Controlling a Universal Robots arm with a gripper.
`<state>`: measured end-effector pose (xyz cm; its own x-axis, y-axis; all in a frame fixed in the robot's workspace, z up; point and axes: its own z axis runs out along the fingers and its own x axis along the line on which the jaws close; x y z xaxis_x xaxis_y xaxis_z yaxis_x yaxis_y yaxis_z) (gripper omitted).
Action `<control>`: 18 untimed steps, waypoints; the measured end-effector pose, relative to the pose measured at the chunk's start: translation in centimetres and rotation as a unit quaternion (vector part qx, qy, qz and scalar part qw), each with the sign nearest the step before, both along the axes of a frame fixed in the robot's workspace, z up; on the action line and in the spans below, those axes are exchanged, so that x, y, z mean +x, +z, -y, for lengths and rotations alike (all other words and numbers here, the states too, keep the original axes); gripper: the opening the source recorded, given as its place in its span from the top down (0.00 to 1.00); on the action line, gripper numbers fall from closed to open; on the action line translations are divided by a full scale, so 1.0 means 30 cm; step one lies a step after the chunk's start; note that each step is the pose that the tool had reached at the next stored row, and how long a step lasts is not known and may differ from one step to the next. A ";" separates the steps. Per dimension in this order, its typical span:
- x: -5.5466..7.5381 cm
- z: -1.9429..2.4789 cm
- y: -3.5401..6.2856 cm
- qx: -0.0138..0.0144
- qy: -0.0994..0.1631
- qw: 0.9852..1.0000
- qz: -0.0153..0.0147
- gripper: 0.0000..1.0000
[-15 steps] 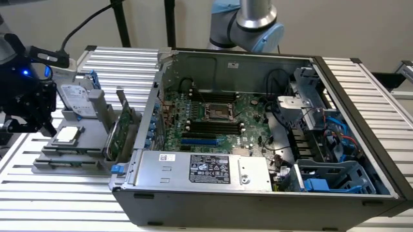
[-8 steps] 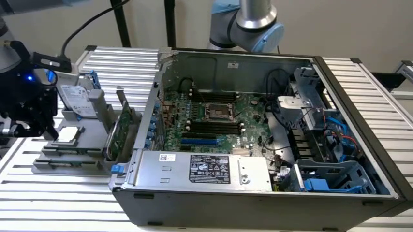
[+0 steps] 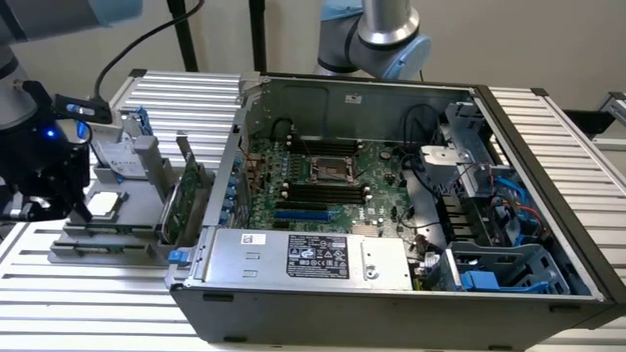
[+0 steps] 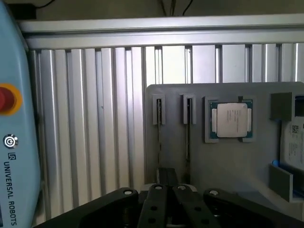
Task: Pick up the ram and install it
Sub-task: 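Pick up the ram and move it above insertion slot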
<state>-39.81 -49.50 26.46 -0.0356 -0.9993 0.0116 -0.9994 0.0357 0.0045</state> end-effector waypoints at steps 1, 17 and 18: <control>0.002 0.004 -0.004 0.000 0.000 1.000 0.000 1.00; 0.047 0.048 -0.068 0.004 0.002 1.000 -0.012 0.00; 0.047 0.049 -0.072 0.004 0.002 1.000 -0.012 0.00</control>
<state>-38.39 -50.98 24.28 -0.0306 -0.9995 0.0042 -0.9991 0.0307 0.0293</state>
